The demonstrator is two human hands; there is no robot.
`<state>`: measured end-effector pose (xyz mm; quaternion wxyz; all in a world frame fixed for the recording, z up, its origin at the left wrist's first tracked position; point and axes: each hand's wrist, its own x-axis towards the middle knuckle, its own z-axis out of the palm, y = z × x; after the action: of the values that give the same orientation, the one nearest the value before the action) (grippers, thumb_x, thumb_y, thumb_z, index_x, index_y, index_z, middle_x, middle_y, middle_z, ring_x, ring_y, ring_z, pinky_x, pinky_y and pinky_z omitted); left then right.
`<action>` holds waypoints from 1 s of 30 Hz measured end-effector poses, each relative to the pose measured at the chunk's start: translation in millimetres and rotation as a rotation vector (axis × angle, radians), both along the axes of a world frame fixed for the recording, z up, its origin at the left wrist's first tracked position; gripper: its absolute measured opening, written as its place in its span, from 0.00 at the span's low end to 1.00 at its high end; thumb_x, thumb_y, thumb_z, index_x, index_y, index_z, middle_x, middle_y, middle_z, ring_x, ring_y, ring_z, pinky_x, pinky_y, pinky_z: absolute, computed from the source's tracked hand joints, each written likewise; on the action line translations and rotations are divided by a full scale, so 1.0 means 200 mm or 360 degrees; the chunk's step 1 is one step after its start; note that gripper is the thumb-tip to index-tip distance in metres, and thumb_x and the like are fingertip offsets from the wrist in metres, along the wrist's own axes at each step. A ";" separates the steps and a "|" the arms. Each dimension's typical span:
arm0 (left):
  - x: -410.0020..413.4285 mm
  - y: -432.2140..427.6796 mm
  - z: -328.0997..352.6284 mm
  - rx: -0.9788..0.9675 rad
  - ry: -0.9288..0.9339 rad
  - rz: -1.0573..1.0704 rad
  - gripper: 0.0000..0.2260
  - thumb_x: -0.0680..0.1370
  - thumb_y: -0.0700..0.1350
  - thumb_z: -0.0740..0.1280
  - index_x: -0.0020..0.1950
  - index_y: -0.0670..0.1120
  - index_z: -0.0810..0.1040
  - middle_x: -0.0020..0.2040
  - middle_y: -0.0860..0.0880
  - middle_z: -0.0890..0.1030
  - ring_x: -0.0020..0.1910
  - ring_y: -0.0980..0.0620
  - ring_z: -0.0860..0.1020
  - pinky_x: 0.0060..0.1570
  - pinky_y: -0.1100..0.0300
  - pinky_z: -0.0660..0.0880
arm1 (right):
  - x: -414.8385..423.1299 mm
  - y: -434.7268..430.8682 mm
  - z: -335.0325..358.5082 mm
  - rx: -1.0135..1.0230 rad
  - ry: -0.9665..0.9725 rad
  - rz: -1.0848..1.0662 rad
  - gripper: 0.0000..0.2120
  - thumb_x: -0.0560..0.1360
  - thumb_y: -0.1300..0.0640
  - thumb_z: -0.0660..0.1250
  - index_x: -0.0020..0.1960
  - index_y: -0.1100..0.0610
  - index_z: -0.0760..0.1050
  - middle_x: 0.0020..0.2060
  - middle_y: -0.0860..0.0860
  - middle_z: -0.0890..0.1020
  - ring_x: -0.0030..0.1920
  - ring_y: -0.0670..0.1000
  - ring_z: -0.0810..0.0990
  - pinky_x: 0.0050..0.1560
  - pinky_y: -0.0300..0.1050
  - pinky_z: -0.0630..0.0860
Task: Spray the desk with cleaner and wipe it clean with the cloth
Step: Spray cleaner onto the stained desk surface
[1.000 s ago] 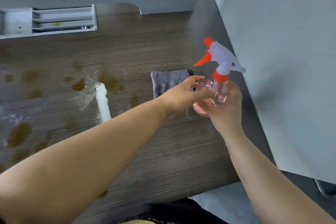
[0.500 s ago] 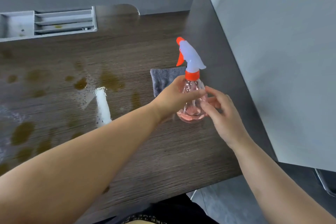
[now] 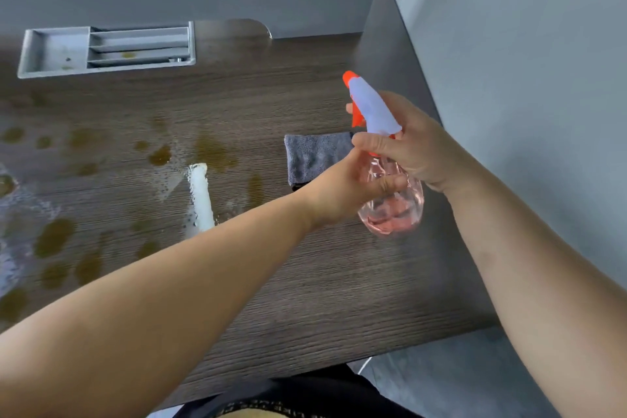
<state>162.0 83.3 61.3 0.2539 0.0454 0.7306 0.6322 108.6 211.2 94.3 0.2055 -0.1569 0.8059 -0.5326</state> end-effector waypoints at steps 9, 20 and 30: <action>0.07 -0.15 -0.12 -0.0599 -0.0022 -0.0012 0.27 0.77 0.51 0.65 0.75 0.50 0.61 0.70 0.52 0.69 0.68 0.52 0.68 0.68 0.58 0.65 | 0.01 0.07 -0.15 -0.0276 -0.0579 -0.0306 0.24 0.72 0.47 0.65 0.67 0.51 0.69 0.48 0.51 0.80 0.54 0.52 0.80 0.51 0.52 0.80; 0.09 -0.36 -0.37 -0.1793 0.0268 -0.0636 0.36 0.79 0.50 0.61 0.77 0.45 0.39 0.76 0.51 0.36 0.76 0.50 0.44 0.71 0.55 0.56 | 0.11 -0.09 -0.34 0.0002 -0.1165 -0.0176 0.11 0.78 0.49 0.63 0.59 0.49 0.73 0.46 0.55 0.79 0.47 0.55 0.80 0.48 0.58 0.79; 0.05 -0.44 -0.35 -0.1576 0.0224 -0.0589 0.37 0.76 0.53 0.64 0.77 0.51 0.45 0.76 0.53 0.42 0.74 0.48 0.58 0.66 0.55 0.66 | 0.09 -0.21 -0.35 0.0180 -0.1078 -0.0295 0.09 0.77 0.54 0.66 0.44 0.60 0.74 0.35 0.56 0.78 0.35 0.52 0.77 0.37 0.48 0.78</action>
<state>172.3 -5.5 -8.7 0.3025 0.0906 0.9366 0.1518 127.6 170.1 24.4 0.4202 0.1139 0.7310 -0.5254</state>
